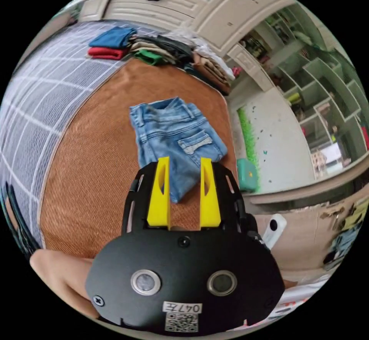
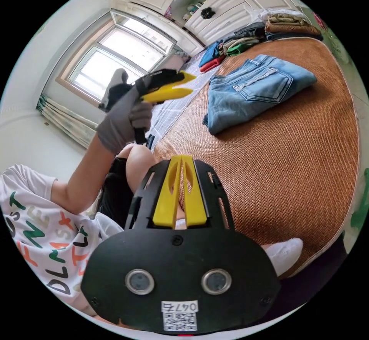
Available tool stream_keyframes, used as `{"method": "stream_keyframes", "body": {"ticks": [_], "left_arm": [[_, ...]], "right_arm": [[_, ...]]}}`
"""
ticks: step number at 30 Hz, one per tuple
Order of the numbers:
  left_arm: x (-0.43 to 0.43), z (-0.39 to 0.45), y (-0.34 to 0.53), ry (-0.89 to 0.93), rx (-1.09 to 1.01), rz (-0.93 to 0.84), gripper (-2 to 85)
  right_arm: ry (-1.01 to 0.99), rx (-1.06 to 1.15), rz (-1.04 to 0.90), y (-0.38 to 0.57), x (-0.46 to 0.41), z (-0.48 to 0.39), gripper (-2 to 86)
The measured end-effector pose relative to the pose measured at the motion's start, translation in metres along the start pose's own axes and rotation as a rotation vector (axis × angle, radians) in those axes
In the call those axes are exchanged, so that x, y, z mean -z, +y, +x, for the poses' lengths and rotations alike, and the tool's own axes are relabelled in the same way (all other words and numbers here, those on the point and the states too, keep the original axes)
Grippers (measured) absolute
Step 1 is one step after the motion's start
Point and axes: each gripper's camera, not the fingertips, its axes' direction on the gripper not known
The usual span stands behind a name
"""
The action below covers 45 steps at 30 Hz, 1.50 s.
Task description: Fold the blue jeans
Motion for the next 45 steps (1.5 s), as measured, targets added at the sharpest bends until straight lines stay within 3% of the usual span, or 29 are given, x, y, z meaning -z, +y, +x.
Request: {"method": "stream_keyframes", "body": {"ticks": [2, 4, 9, 10, 12, 16, 20, 22, 25, 29, 34, 36, 40, 43, 45], "left_arm": [[0.012, -0.054, 0.019, 0.121, 0.179, -0.004, 11.5], [0.016, -0.068, 0.025, 0.138, 0.213, -0.002, 11.6], [-0.004, -0.035, 0.000, -0.018, 0.081, -0.076, 12.6], [-0.023, -0.028, -0.008, -0.040, 0.063, -0.156, 10.1], [-0.057, -0.018, -0.011, -0.008, 0.012, -0.304, 6.7], [-0.052, 0.015, 0.013, 0.057, -0.082, -0.313, 4.6], [-0.048, 0.085, 0.058, 0.108, -0.370, -0.411, 5.7], [-0.037, 0.094, 0.073, 0.110, -0.392, -0.439, 6.1], [0.004, 0.064, 0.081, 0.216, -0.334, -0.375, 6.6], [0.075, 0.000, 0.072, 0.130, -0.296, -0.259, 6.7], [0.142, -0.070, 0.048, 0.030, -0.202, -0.065, 6.4], [0.140, -0.095, 0.034, -0.014, -0.171, -0.061, 6.7], [0.085, -0.132, 0.006, -0.025, -0.193, -0.216, 8.5], [0.049, -0.149, 0.021, -0.057, -0.230, -0.205, 7.2], [0.034, -0.167, 0.032, 0.026, -0.158, -0.197, 6.5]], "right_arm": [[-0.008, -0.008, -0.037, 0.000, -0.005, -0.003, -1.2], [-0.010, -0.016, -0.060, 0.001, -0.009, -0.006, -1.2], [-0.019, -0.036, -0.056, 0.009, -0.009, -0.016, -1.2], [-0.023, -0.042, -0.047, 0.011, -0.008, -0.019, -1.2], [-0.025, -0.057, -0.029, 0.015, -0.006, -0.023, -1.2], [-0.001, -0.079, 0.043, 0.026, 0.001, -0.037, -1.2], [0.248, -0.048, 0.222, 0.046, 0.029, -0.077, -1.2], [0.403, 0.019, 0.277, 0.049, 0.043, -0.099, -0.9], [0.439, 0.175, 0.205, 0.045, 0.044, -0.130, -0.3], [0.571, 0.346, 0.178, 0.048, 0.029, -0.176, 6.8], [0.600, 0.471, 0.075, 0.020, -0.014, -0.214, 12.1], [0.616, 0.526, -0.002, 0.001, -0.037, -0.227, 11.4], [0.729, 0.629, -0.213, -0.036, -0.100, -0.243, 8.7], [0.836, 0.659, -0.414, -0.042, -0.144, -0.234, 6.0], [0.897, 0.674, -0.470, -0.037, -0.155, -0.227, 3.8]]}}
